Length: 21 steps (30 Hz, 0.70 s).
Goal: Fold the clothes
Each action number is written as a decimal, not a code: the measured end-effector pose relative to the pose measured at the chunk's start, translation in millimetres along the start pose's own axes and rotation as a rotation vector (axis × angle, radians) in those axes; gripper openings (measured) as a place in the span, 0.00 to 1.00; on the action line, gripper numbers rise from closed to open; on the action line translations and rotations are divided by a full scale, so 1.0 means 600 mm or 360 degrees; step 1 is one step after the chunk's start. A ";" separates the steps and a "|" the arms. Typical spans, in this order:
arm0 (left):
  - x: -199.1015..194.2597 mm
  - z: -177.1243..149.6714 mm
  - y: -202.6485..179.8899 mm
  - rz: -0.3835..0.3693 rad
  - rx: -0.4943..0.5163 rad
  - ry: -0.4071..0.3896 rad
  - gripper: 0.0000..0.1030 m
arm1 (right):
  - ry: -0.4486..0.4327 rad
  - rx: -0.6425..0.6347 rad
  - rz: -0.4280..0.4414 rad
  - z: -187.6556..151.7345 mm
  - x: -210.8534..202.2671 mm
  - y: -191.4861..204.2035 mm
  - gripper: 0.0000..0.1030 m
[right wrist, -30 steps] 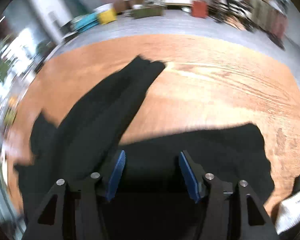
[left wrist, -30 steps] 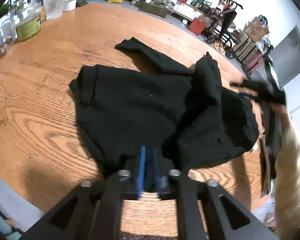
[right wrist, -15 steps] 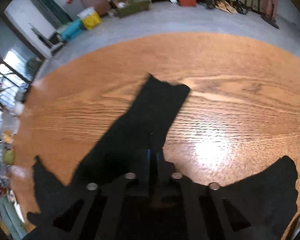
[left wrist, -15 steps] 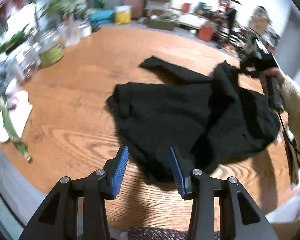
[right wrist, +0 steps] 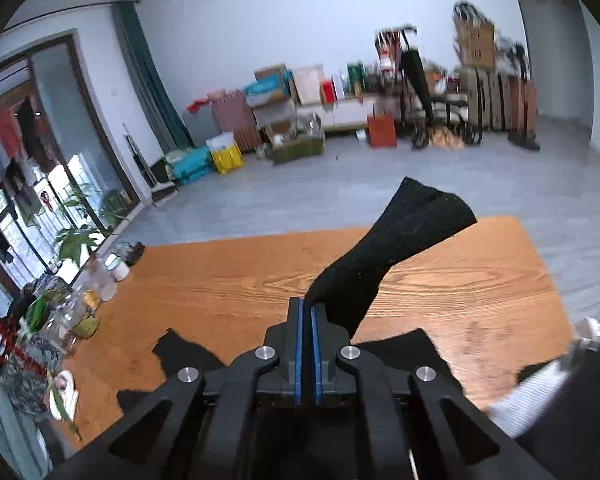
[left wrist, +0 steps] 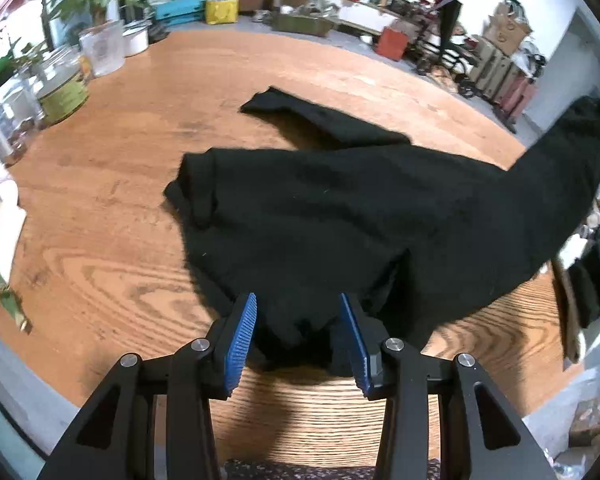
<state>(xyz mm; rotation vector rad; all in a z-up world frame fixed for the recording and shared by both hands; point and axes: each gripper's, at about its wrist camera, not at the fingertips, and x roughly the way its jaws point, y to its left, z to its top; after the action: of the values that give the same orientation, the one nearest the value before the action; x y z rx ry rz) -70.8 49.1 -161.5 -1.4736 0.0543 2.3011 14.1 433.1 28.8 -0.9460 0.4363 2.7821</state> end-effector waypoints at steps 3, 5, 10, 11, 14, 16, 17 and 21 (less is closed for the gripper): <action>0.006 -0.003 -0.008 -0.0039 0.0069 0.0069 0.43 | -0.0047 -0.0029 0.0038 -0.040 -0.084 0.021 0.04; 0.024 -0.009 -0.009 0.0027 0.0117 0.0109 0.43 | -0.0075 -0.0026 0.0058 -0.067 -0.124 0.031 0.04; 0.063 -0.026 0.008 0.0018 0.0073 0.0187 0.44 | -0.0151 0.0023 0.0139 -0.126 -0.197 0.047 0.04; 0.063 -0.028 0.010 0.0011 0.0068 0.0177 0.44 | -0.0164 0.0033 0.0166 -0.135 -0.210 0.048 0.04; 0.066 -0.025 0.011 0.0018 0.0080 0.0200 0.46 | -0.0210 0.0062 0.0291 -0.157 -0.270 0.058 0.04; 0.070 -0.024 0.013 0.0034 0.0072 0.0246 0.52 | -0.0239 0.0035 0.0363 -0.167 -0.309 0.075 0.04; 0.072 -0.023 0.015 0.0036 0.0064 0.0270 0.53 | -0.0246 0.0011 0.0390 -0.173 -0.326 0.087 0.04; 0.064 -0.010 0.018 0.0018 0.0041 0.0307 0.53 | -0.0239 -0.0104 0.0440 -0.210 -0.374 0.147 0.04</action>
<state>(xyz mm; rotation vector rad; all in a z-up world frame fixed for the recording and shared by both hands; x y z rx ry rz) -83.1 50.0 -199.7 -1.6812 0.1468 2.1513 239.3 294.0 91.1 -0.7310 0.4892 3.1071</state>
